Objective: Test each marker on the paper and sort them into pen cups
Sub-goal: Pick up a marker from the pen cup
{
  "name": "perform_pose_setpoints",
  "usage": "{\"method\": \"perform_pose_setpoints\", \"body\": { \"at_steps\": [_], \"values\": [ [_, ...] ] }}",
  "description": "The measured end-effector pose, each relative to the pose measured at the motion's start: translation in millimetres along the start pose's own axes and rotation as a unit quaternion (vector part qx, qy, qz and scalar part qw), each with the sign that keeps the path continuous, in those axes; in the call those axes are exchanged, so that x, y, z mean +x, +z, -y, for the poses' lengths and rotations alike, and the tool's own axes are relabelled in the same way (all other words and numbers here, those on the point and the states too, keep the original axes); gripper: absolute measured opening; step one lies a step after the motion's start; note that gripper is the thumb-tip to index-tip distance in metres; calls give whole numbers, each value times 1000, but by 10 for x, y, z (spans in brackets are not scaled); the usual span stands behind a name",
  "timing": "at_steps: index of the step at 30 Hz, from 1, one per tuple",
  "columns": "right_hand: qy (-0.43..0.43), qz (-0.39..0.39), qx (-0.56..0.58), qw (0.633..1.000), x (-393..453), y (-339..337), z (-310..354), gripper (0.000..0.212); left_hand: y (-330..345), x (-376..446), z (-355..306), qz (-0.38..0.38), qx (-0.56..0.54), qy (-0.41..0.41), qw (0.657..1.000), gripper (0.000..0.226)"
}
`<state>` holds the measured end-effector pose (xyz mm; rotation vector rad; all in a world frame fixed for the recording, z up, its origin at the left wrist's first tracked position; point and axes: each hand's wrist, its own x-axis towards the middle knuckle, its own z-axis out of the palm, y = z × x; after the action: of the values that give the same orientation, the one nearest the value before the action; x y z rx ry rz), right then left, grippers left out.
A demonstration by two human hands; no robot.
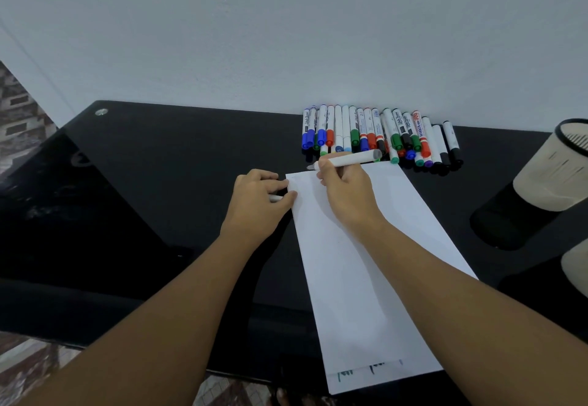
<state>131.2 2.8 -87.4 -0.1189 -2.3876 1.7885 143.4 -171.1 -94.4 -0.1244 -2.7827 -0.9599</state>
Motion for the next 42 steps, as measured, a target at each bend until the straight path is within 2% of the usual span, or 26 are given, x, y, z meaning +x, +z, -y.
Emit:
{"method": "perform_pose_setpoints", "body": {
  "at_steps": [5, 12, 22, 27, 32, 42],
  "values": [
    [-9, -11, 13, 1000, 5, 12, -1, 9, -2, 8, -4, 2, -3, -5, 1000, 39],
    [-13, 52, -63, 997, 7, 43, -26, 17, -8, 5, -9, 4, -1, -4, 1000, 40],
    [-14, 74, -103, 992, 17, 51, -1, 22, 7, 5, 24, -5, -11, 5, 1000, 37],
    [-16, 43, -103, 994, 24, 54, -20, 25, 21, 8, 30, -2, -9, 2, 1000, 38],
    [-17, 58, -109, 992, 18, 42, -7, 19, 12, 15, 37, -3, -12, 2, 1000, 37],
    [-15, 39, -107, 993, 28, 38, -28, 15, 9, 10, 23, 0, -8, 1, 1000, 38]
  ]
}}
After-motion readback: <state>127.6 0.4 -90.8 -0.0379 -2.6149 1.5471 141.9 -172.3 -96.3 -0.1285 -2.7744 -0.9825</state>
